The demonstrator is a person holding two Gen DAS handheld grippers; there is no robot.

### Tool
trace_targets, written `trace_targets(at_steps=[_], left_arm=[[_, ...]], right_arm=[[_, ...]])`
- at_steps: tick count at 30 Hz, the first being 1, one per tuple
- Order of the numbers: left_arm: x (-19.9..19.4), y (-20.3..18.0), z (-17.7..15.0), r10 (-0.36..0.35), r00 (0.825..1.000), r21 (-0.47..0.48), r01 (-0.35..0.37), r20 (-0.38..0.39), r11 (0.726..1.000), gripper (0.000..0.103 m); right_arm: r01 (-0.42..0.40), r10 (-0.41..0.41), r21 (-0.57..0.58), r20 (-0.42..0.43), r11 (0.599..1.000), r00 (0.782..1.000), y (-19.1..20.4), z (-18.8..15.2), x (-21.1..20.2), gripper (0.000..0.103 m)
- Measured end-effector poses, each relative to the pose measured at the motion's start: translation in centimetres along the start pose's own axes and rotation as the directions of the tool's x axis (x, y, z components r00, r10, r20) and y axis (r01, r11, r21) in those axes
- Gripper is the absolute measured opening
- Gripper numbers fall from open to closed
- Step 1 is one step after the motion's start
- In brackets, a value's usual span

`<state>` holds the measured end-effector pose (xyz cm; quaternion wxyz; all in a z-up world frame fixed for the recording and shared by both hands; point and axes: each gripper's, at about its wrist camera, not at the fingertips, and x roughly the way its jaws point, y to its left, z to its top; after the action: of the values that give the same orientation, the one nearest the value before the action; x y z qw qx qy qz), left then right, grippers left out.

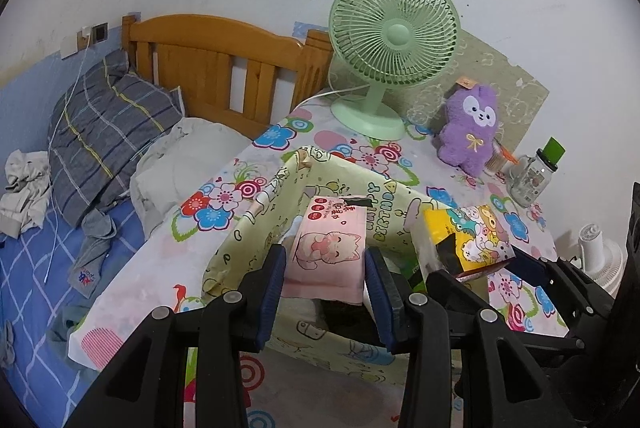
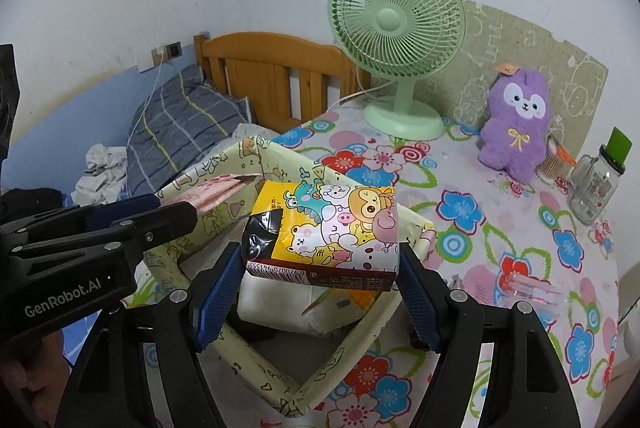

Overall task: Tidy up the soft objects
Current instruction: 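Lift and carry the pouch, packet and tissue pack with both grippers toward the yellow box, then lower both held items into the yellow box and open both grippers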

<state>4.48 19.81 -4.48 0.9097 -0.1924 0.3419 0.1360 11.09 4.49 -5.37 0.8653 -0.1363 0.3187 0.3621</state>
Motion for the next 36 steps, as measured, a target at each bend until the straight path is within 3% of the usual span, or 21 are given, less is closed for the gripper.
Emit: trace_targets(at_steps=[24,26,28,29,36], left_arm=[[0.76,0.19,0.21,0.011,1.0,-0.001,-0.011,-0.013,1.0,0.042],[0.69,0.3,0.22,0.016,1.0,-0.003,-0.017,-0.011,1.0,0.046],[0.7,0.4,0.31,0.018,1.0,-0.008,-0.018,-0.013,1.0,0.07],[0.65,0.36,0.33,0.024,1.0,-0.006,-0.024,-0.009,1.0,0.073],[0.49,-0.26,0.23,0.026,1.0,0.018,-0.026,-0.003,0.999,0.073]], right_arm=[[-0.013,0.013,-0.013,-0.016,1.0,1.0,0.09,-0.05,0.89,0.078],[-0.015,0.015,-0.014,-0.012,1.0,1.0,0.1,-0.06,0.87,0.078],[-0.015,0.014,-0.013,-0.012,1.0,1.0,0.03,-0.05,0.89,0.08],[-0.012,0.012,-0.014,-0.015,1.0,1.0,0.05,-0.04,0.91,0.08],[0.006,-0.007,-0.016,-0.02,1.0,1.0,0.03,-0.03,0.74,0.083]])
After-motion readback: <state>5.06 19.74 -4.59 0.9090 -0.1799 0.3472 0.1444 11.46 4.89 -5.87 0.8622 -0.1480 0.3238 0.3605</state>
